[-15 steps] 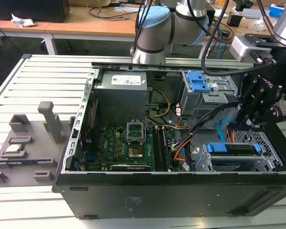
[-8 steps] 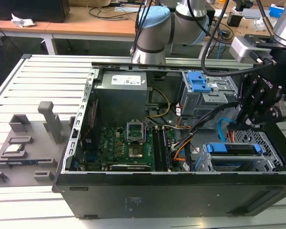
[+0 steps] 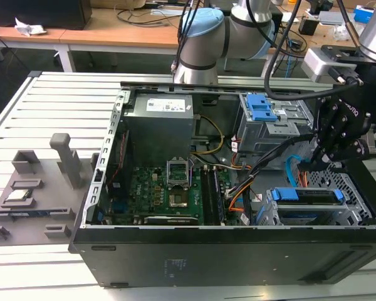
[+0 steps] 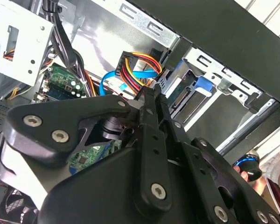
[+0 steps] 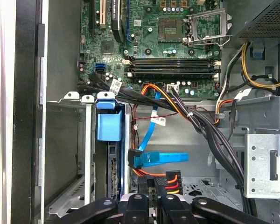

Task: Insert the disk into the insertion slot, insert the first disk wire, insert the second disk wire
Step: 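Insert the first disk wire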

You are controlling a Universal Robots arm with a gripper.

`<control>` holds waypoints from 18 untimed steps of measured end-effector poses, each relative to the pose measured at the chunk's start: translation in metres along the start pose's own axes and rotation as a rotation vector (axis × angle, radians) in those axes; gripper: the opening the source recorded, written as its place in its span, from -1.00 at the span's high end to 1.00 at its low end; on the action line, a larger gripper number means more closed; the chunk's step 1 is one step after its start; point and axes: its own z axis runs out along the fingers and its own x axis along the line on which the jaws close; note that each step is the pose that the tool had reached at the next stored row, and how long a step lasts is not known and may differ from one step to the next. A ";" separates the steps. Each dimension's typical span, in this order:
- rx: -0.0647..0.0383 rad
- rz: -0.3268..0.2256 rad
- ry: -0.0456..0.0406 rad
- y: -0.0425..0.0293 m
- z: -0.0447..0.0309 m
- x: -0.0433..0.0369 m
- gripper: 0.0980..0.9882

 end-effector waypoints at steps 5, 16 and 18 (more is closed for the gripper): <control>0.000 0.000 0.0001 -0.0002 0.0005 0.0032 0.85; 0.000 0.000 0.0000 -0.0010 0.0044 0.0317 0.85; 0.000 0.000 -0.0001 -0.0017 0.0055 0.0327 0.85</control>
